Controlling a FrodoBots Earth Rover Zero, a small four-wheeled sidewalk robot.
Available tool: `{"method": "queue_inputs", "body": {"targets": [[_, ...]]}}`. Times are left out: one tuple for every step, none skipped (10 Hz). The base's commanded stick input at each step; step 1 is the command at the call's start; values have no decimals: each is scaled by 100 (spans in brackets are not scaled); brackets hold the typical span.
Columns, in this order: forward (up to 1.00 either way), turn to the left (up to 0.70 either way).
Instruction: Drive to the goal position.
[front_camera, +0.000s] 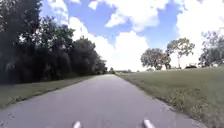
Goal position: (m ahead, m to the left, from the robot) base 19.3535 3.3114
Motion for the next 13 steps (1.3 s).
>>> {"method": "queue_inputs", "body": {"targets": [[70,0],[70,0],[70,0],[70,0],[70,35],[70,30],[70,19],[70,9],[70,3],[70,0],[70,0],[70,0],[70,0]]}}
